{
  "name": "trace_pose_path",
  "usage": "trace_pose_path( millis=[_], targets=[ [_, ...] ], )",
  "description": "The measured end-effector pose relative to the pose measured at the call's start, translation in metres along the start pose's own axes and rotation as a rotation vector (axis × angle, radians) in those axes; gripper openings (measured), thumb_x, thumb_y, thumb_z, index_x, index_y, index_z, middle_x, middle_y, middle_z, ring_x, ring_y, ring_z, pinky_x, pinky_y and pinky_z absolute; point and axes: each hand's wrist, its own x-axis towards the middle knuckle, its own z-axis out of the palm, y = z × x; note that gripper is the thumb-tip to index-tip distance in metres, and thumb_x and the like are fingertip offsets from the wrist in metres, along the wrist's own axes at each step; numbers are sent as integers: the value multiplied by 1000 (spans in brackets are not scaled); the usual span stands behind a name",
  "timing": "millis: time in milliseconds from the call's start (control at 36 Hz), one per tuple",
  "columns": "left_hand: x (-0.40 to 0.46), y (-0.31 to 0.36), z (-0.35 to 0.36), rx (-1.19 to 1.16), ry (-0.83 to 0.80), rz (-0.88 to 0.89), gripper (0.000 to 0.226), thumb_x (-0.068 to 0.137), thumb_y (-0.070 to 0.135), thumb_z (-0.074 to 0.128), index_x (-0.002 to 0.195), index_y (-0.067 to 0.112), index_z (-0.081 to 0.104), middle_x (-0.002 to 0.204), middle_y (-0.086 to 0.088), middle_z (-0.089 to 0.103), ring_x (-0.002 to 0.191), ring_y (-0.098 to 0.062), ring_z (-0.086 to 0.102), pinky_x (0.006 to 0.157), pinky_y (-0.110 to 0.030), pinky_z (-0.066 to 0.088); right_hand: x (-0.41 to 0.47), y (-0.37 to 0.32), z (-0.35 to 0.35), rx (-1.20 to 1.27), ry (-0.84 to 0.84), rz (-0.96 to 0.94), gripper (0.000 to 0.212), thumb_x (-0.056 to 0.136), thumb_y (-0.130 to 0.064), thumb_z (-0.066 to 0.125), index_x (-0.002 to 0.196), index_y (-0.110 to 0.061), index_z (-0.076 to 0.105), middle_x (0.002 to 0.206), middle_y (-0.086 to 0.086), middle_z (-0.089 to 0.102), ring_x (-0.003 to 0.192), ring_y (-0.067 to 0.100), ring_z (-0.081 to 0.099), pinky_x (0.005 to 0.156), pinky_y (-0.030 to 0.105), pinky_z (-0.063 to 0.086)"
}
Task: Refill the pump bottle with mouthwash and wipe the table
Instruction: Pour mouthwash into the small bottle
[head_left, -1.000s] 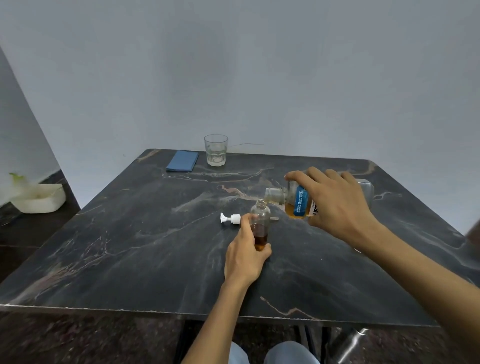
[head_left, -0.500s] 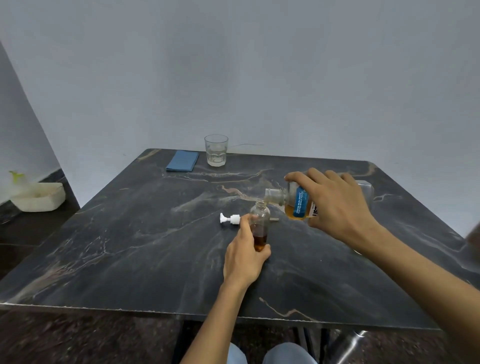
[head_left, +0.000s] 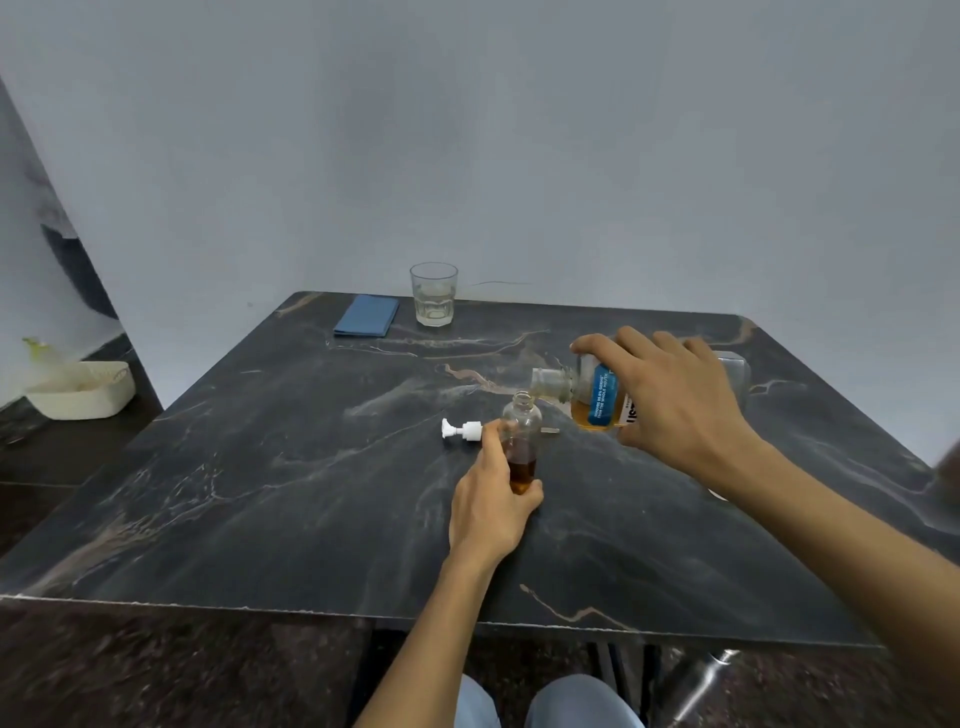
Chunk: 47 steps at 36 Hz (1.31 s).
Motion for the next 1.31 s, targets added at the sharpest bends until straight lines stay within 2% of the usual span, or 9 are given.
trace_pose_path(
  millis=[139,278,444,889,1139,1306],
  targets=[
    [0,1,0,-1,-3,2,69,82,28,68,120,47,15,127,3,54,109,-18,56,81,-23,36,0,1,0,-7,1,-3,91,63,-28,83,129,-41,22,115,-5,54,99,20,53,88,38,40],
    [0,1,-1,-8,-8,-4,68,82,27,68,127,40,19,129,2,54,110,-19,57,82,-26,39,0,0,-2,-15,-9,-4,92,63,-29,83,129,-42,19,118,-4,53,104,21,53,92,40,40],
    [-1,1,-1,-14,-1,0,67,82,27,68,127,39,20,127,3,55,108,-19,57,79,-23,37,1,-1,-4,-21,-7,-13,91,63,-28,83,129,-41,22,115,-4,53,101,22,53,89,40,40],
    [-1,1,-1,-17,10,11,65,82,26,68,116,47,17,124,2,57,107,-20,58,79,-26,39,1,0,-5,-26,-10,-15,88,65,-26,81,131,-40,23,114,-4,52,100,21,52,89,38,39],
    [0,1,0,-10,17,10,66,81,27,69,115,48,17,123,2,57,106,-22,58,79,-27,39,1,1,-3,-40,-4,-16,88,66,-30,81,129,-42,21,115,-6,51,101,21,52,88,38,39],
    [0,1,-1,-14,7,4,67,81,27,69,122,42,18,124,2,56,106,-22,58,80,-29,41,1,-1,-5,-38,2,-20,87,67,-33,81,130,-41,22,117,-5,52,104,21,52,90,39,39]
  ],
)
